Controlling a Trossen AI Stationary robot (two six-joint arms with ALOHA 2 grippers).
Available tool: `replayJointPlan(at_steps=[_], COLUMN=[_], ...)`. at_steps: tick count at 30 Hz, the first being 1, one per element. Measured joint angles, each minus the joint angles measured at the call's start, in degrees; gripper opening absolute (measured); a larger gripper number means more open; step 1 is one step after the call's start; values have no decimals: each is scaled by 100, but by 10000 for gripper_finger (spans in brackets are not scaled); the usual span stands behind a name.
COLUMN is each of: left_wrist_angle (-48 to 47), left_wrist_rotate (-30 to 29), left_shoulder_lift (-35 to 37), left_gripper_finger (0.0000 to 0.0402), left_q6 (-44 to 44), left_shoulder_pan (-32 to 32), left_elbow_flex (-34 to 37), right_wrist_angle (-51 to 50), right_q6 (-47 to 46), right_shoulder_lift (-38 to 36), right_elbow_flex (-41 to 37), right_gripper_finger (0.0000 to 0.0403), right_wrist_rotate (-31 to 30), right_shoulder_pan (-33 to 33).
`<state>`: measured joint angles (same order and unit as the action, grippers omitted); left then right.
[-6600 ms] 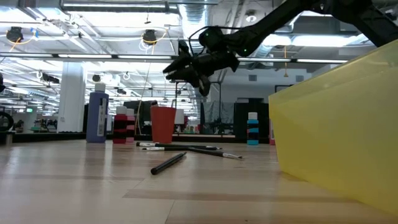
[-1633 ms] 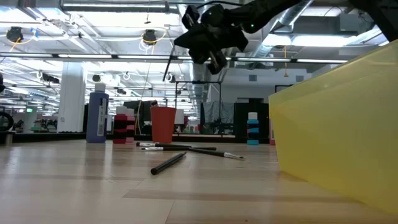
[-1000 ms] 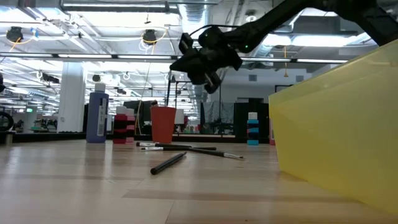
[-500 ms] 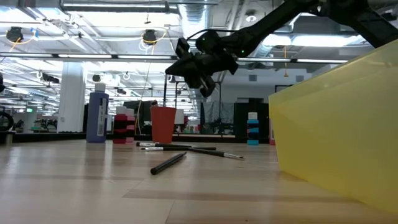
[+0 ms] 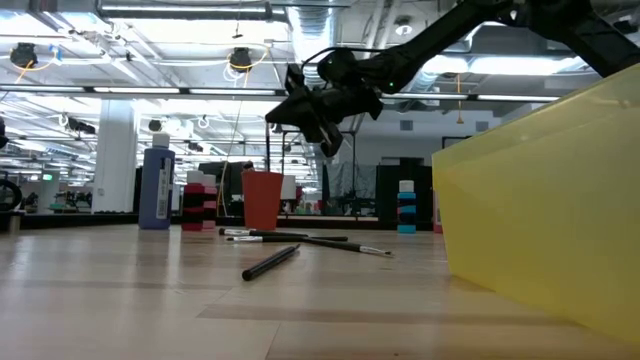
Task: Pick & Place Paint Supplies
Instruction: Put the black paint brush into the orange cup
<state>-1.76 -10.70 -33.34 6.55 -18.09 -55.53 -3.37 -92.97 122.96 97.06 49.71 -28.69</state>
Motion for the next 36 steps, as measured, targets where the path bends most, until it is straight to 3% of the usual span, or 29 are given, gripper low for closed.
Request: replayJointPlan(at_steps=[9, 21, 24, 32, 36], left_wrist_angle=[19, 17, 17, 11, 8], left_wrist_rotate=[0, -46, -46, -44, -44], left_shoulder_lift=[0, -2, 0, 0, -2], left_gripper_finger=[211, 211, 211, 211, 211], left_q6=[-4, -48, -50, -50, -48], left_shoulder_pan=[0, 1, 2, 1, 2], left_elbow_flex=[0, 0, 0, 0, 0], right_wrist_angle=[-1, 1109, 631, -1925, -3525], right_q6=[-75, 340, 1013, 4105, 4666], right_shoulder_lift=[0, -219, -390, -816, -892], right_elbow_flex=[0, 148, 322, 613, 607], right_gripper_finger=[68, 75, 70, 57, 53], right_wrist_rotate=[-14, 146, 321, 411, -232], right_shoulder_pan=[4, 105, 304, 1128, 1609])
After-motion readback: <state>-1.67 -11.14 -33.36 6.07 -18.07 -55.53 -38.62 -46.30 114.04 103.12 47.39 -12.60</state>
